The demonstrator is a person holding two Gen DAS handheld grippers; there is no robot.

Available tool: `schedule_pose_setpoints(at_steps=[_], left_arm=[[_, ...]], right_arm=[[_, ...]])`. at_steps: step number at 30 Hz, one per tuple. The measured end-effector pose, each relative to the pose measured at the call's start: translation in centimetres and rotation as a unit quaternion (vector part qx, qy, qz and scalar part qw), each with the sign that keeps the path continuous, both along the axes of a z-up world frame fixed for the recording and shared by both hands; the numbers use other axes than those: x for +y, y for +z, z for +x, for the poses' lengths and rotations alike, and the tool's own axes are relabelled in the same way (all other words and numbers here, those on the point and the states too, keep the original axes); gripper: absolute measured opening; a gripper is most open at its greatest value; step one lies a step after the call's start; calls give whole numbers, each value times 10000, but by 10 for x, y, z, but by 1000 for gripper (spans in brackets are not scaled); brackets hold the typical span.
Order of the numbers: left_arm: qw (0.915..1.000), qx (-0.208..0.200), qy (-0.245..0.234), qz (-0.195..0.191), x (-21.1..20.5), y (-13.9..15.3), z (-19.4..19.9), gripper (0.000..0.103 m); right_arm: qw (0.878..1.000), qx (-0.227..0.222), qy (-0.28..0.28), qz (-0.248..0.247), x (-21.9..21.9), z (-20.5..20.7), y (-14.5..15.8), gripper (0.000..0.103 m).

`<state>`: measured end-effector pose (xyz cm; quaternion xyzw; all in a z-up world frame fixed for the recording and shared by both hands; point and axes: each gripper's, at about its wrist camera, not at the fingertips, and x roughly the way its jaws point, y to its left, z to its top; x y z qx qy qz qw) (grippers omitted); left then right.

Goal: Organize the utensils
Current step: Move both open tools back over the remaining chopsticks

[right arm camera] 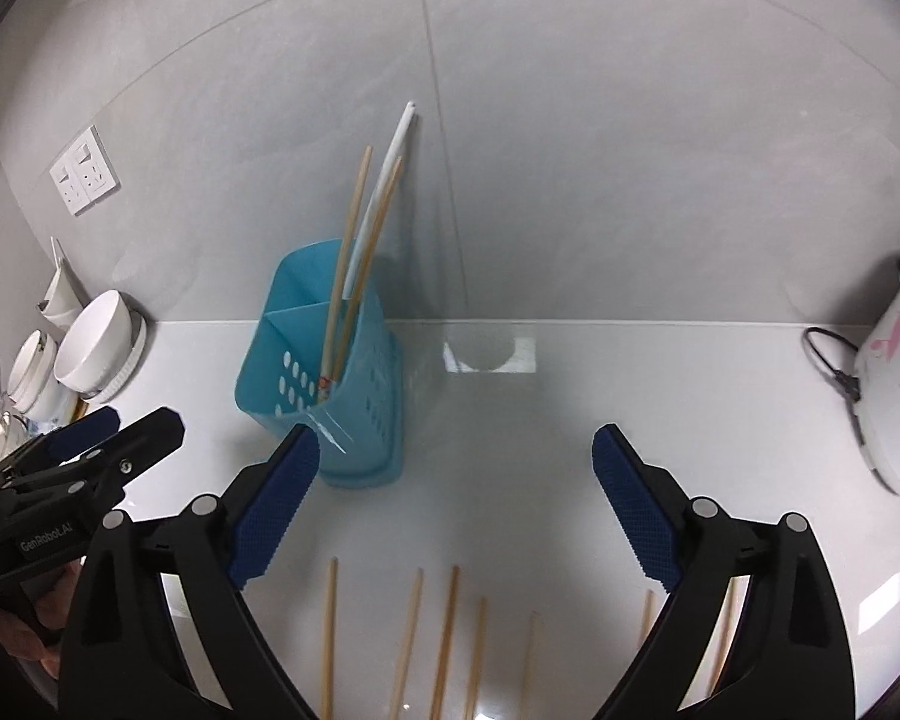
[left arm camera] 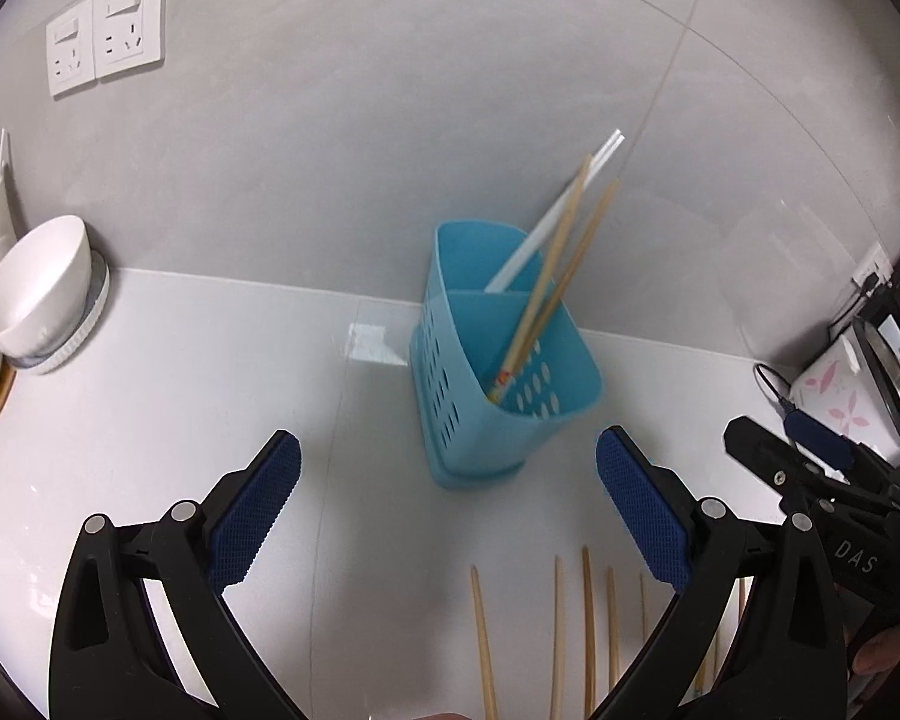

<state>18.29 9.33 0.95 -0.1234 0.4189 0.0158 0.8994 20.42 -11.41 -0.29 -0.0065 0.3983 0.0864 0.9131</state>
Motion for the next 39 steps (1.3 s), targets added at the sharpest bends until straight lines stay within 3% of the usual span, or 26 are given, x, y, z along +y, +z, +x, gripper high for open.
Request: schedule_pose_setpoints(at_steps=[4, 11, 20, 31, 35, 39], left_arm=[[9998, 81, -52, 196, -8, 1, -13, 97], [9996, 211, -127, 169, -14, -2, -30, 97], [9974, 671, -125, 227, -22, -34, -48, 97], [9879, 1513, -288, 199, -42, -99, -60, 96], [9836, 1772, -281, 190, -48, -116, -65, 96], [9788, 2013, -345, 122, -52, -131, -68, 96]], right_arm=[[9999, -55, -103, 87, -11, -15, 4, 89], [9996, 67, -270, 74, -23, -34, -6, 89], [9978, 550, -286, -255, -36, -55, -48, 88], [9861, 1506, -401, -574, -42, -63, -103, 70], [9804, 1813, -457, -618, -45, -67, -120, 57], [9763, 2013, -457, -654, -43, -73, -132, 54]])
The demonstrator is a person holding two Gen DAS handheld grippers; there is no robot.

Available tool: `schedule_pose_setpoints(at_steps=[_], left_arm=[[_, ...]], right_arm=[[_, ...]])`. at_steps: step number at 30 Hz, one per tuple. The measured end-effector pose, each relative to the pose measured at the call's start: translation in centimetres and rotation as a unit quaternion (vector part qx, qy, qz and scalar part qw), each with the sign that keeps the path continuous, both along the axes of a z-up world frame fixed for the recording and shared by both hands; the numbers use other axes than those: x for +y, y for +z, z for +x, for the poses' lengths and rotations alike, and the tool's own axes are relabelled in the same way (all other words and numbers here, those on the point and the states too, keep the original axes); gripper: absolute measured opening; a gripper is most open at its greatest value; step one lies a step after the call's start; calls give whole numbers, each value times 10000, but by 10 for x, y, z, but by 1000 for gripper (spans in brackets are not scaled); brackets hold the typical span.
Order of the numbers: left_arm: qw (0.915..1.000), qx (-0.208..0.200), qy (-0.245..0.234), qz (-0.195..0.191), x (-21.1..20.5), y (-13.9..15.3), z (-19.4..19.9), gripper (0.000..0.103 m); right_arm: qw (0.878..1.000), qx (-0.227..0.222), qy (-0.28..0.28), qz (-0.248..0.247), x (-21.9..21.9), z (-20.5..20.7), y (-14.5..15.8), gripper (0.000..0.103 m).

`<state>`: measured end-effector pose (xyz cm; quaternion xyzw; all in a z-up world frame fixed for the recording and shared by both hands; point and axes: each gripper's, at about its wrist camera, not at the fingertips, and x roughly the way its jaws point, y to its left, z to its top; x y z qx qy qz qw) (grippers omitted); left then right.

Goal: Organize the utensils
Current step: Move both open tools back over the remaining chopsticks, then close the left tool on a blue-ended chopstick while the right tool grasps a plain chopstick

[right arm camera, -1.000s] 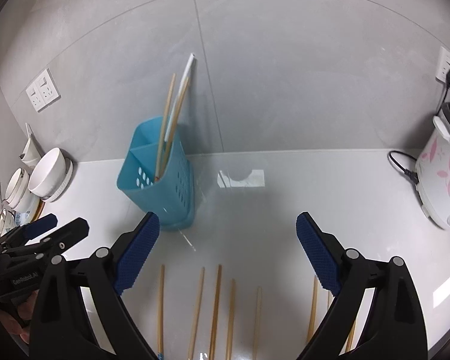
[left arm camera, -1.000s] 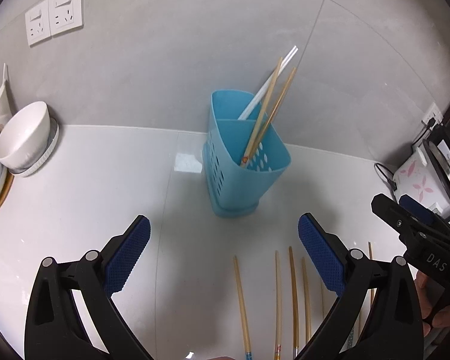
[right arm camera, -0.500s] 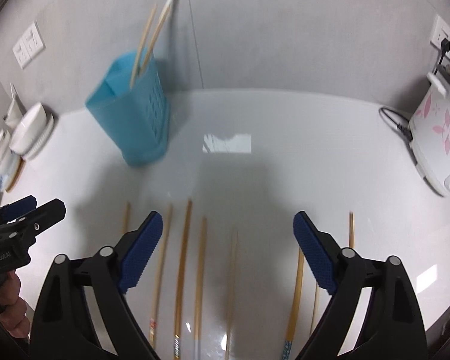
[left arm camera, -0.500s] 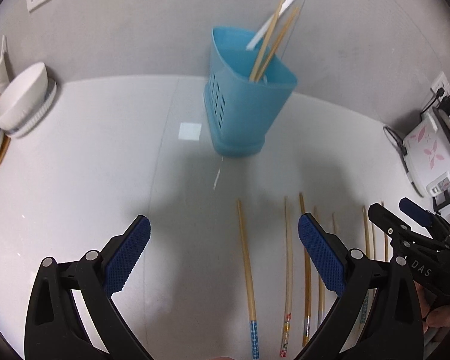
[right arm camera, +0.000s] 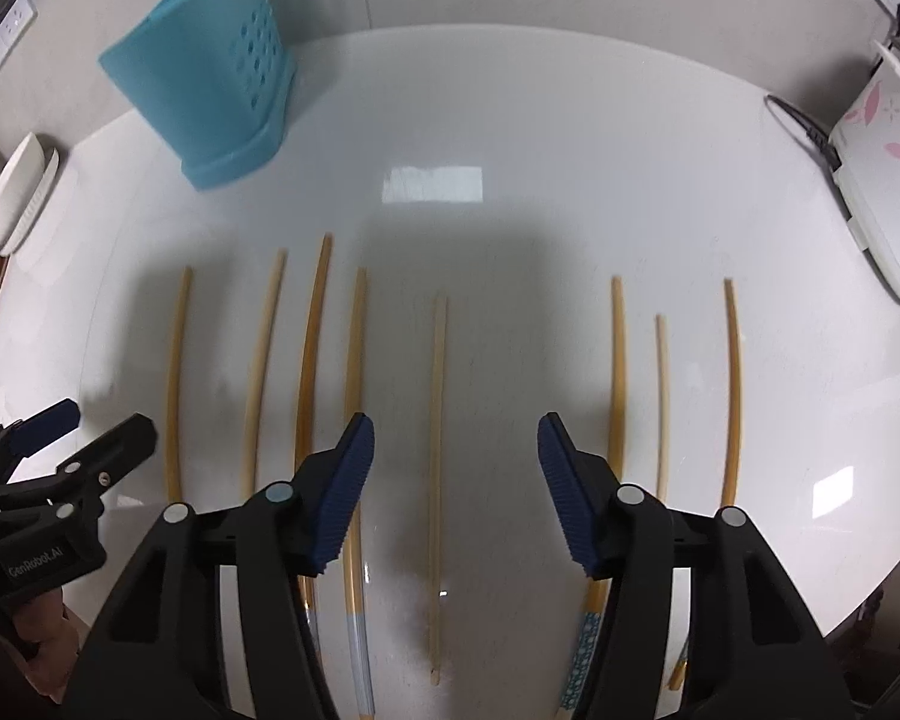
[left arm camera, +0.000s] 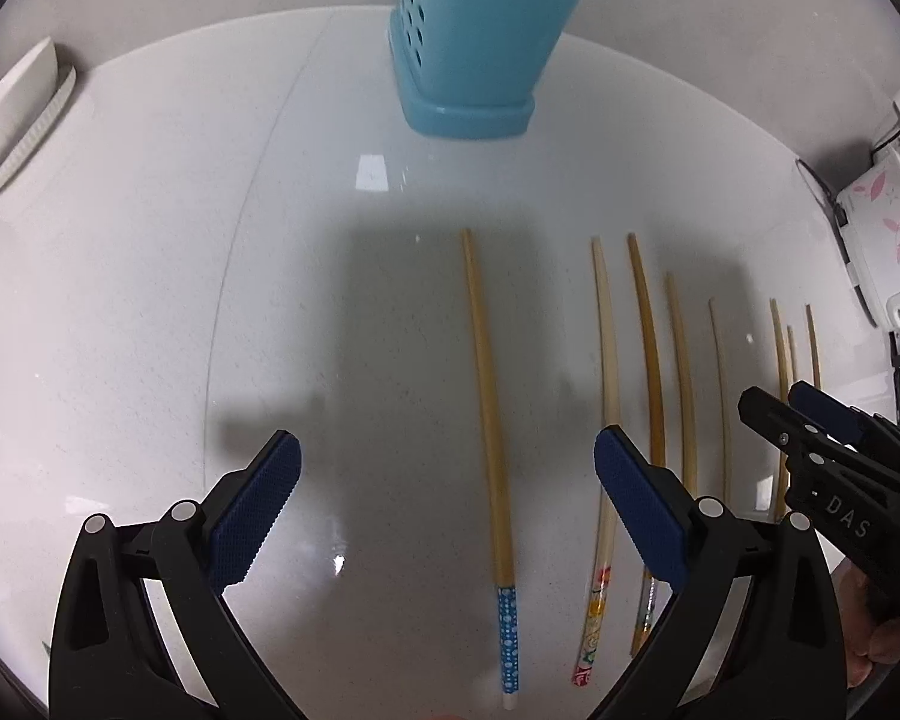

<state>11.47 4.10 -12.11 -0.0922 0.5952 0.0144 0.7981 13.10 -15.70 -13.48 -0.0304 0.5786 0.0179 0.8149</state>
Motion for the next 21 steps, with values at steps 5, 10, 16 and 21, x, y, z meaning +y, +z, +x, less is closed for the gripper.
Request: schedule_pose_setpoints(at_steps=[5, 10, 16, 21], left_arm=[[9998, 205, 11, 83, -5, -10, -7, 96], [9995, 319, 19, 31, -3, -15, -10, 93], [9991, 415, 11, 133, -2, -18, -11, 89], [9982, 516, 59, 283, -5, -25, -5, 79]], right_arm=[[9997, 217, -69, 27, 1, -7, -10, 49], [9987, 454, -198, 95, -1, -10, -17, 45], [9973, 674, -234, 142, 1, -8, -22, 30], [9966, 787, -228, 81, 4, -1, -27, 20]])
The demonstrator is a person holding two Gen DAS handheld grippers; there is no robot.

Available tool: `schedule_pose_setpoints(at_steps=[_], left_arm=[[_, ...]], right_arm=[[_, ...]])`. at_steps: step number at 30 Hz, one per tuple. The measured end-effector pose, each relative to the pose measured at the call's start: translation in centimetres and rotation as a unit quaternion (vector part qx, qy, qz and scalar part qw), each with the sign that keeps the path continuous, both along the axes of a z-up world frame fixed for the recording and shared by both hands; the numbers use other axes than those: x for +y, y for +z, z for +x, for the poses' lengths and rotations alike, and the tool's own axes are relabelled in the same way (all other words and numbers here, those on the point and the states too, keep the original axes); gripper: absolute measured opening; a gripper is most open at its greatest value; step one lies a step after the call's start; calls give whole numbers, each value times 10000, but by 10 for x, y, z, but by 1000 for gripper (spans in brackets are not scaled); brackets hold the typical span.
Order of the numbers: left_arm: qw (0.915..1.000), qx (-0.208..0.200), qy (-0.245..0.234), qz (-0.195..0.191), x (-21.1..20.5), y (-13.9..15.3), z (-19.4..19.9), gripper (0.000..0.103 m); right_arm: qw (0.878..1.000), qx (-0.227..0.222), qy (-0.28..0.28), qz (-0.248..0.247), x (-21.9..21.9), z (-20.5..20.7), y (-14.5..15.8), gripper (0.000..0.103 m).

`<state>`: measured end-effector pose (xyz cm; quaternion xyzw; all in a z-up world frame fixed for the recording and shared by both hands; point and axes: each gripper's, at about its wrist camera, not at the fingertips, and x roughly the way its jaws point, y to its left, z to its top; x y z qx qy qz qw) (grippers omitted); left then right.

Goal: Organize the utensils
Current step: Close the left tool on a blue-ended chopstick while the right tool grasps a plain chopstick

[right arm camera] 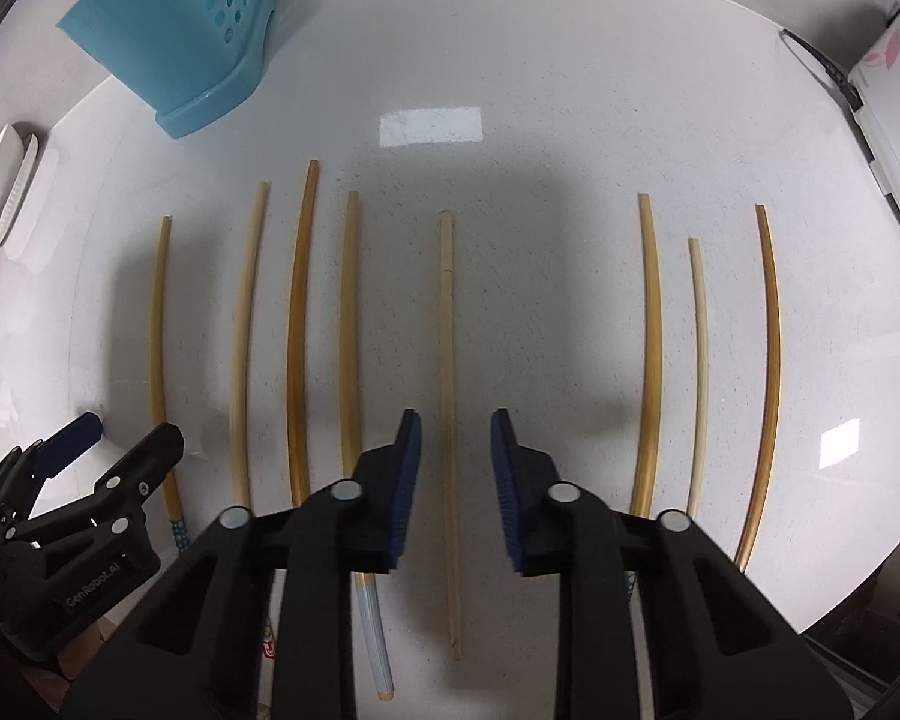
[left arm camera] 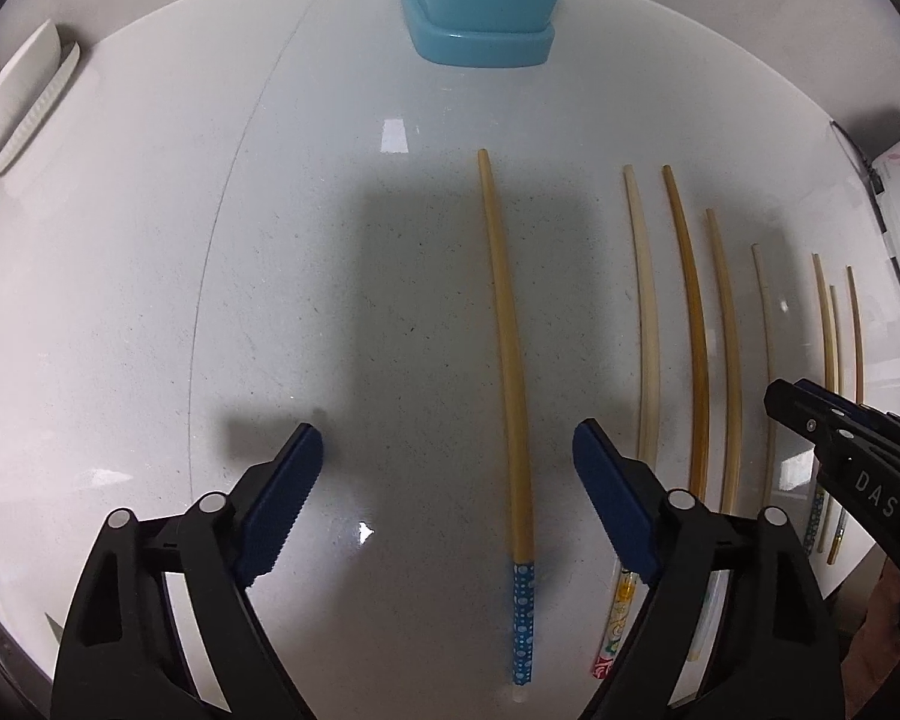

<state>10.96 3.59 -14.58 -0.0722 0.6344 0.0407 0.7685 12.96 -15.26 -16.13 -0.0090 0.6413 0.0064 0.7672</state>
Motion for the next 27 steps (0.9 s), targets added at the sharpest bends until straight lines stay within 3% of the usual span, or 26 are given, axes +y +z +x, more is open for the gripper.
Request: schedule_pose_setpoints(at_steps=[6, 13, 27], left_arm=[[9995, 192, -16, 230, -7, 1, 8, 55], [9993, 272, -57, 232, -9, 3, 14, 8], [9999, -7, -49, 111, -3, 10, 3, 7]], right_arm=[[9997, 156, -130, 105, -2, 9, -2, 11], [9996, 218, -188, 44, -3, 20, -6, 4], [9997, 58, -225, 52, -3, 22, 7, 3]])
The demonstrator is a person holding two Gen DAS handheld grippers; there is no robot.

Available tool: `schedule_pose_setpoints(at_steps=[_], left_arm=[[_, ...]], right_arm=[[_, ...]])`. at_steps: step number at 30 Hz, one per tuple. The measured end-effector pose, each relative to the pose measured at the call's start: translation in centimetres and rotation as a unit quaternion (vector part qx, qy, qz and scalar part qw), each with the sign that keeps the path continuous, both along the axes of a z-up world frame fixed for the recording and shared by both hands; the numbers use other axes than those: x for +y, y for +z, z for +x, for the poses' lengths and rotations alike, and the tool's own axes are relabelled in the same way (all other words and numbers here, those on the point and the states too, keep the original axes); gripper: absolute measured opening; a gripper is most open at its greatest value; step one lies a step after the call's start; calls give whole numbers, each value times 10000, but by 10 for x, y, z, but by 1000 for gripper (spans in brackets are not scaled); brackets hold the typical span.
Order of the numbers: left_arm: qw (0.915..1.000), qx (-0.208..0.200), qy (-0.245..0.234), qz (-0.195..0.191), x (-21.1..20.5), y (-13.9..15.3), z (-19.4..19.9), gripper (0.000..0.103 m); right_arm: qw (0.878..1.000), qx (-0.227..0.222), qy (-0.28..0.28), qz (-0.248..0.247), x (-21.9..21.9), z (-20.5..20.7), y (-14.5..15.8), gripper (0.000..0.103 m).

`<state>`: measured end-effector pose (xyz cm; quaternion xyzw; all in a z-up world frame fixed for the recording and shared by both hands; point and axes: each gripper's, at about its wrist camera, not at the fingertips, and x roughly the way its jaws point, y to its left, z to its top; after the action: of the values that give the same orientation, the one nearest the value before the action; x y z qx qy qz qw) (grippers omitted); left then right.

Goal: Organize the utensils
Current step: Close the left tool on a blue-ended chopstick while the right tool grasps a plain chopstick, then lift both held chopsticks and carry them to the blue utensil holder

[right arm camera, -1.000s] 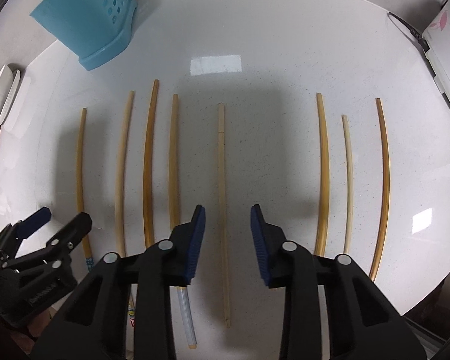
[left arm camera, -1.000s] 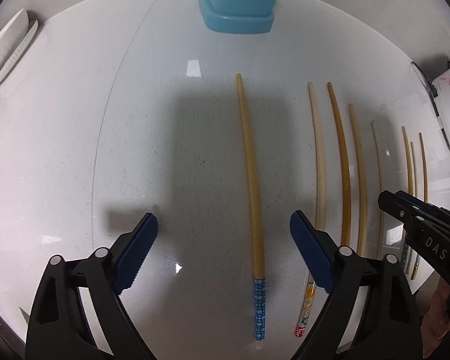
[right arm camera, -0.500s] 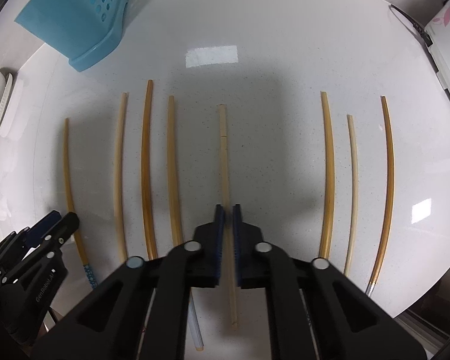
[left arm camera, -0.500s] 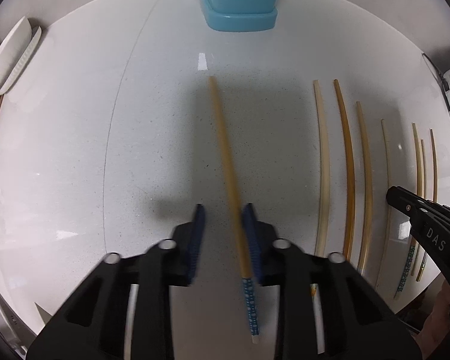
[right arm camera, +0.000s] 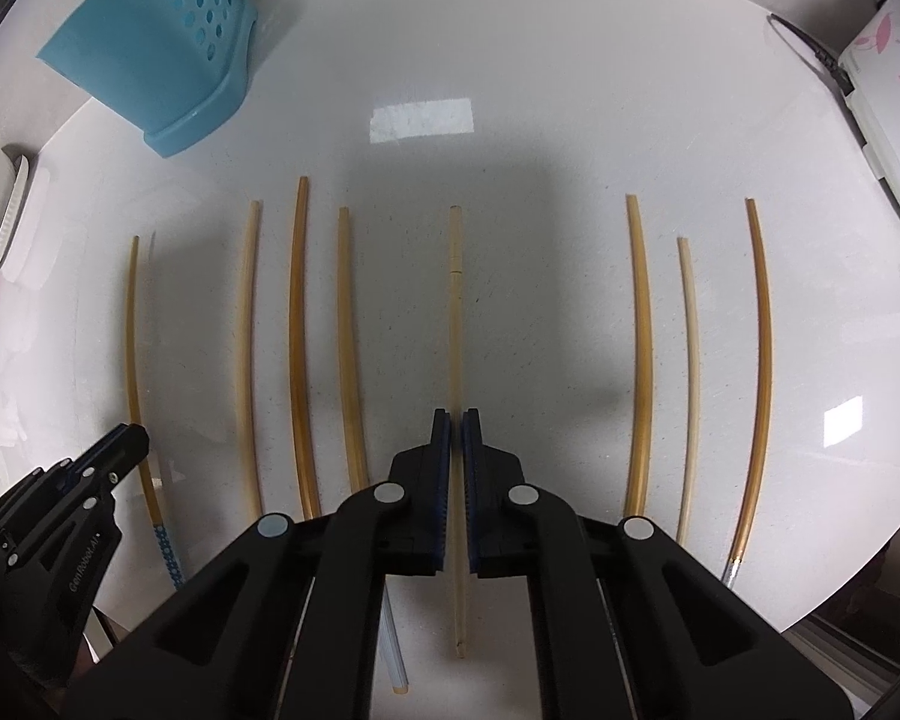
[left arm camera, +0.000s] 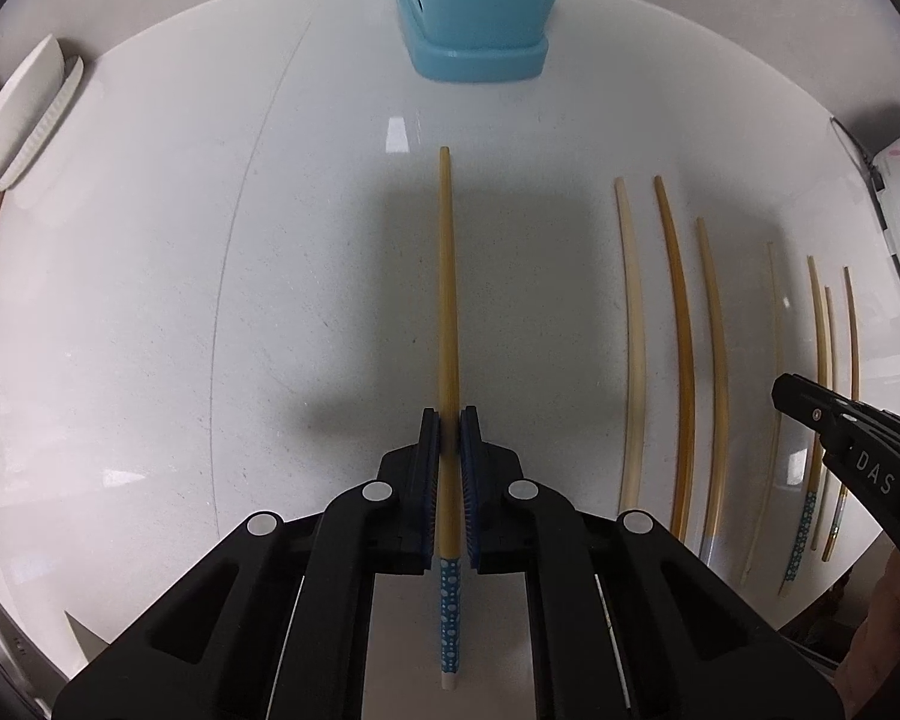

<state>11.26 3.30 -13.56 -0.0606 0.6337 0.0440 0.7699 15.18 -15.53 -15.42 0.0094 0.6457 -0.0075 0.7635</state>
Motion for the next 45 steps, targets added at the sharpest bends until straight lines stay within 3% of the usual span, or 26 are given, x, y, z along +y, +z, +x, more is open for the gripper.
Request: schedule_pose_setpoints(at_steps=[14, 27, 45], left_arm=[[9954, -954, -80, -44, 0, 44, -14, 7], [9889, -1481, -141, -5, 5, 91, -7, 7], [9821, -1875, -188, 9, 15, 138, 19, 6]], right_arm=[[9977, -667, 133, 21, 4, -13, 42, 3], [9863, -1639, 137, 96, -1, -14, 91, 3], [9666, -2539, 286, 211, 14, 9, 140, 3]])
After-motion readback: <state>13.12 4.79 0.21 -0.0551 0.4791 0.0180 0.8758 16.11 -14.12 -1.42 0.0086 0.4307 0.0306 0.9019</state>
